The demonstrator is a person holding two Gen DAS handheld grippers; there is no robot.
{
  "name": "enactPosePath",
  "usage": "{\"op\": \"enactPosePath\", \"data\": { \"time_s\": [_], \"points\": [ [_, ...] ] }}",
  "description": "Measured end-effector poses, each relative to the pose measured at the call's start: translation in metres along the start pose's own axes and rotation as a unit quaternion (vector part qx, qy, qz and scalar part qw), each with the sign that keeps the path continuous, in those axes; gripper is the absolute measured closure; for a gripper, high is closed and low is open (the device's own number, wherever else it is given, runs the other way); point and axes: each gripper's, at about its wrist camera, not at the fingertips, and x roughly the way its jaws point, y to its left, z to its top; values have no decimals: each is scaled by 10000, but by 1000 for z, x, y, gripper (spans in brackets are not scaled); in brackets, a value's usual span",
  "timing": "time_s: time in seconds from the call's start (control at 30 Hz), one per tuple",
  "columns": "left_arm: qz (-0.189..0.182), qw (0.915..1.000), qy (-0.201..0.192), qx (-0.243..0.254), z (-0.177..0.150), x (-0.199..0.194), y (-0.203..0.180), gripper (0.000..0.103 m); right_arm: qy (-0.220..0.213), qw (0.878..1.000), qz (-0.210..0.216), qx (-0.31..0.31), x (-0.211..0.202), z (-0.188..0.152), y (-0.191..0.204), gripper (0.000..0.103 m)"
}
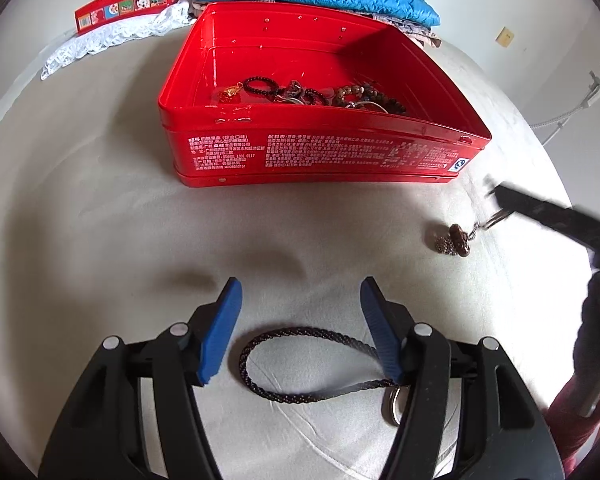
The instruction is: Organize jewelry
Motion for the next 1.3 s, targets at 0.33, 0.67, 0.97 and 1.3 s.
{"op": "enactPosePath", "data": {
  "time_s": [0.33,0.67,0.97,1.3],
  "points": [
    [-45,9999,-77,-59,1,-4,4,42,-563,9950,741,-362,-46,19,42,93],
    [10,9994,-232,-248,6,-11,16,42,352,9970,593,-346,28,6,46,93],
    [28,9996,-132,-259,6,-4,17,41,934,9943,142,-503,57,-11,40,84],
    [56,9999,-73,-42,4,-3,-2,41,714,9945,-707,-310,41,-13,9,82]
  ]
}}
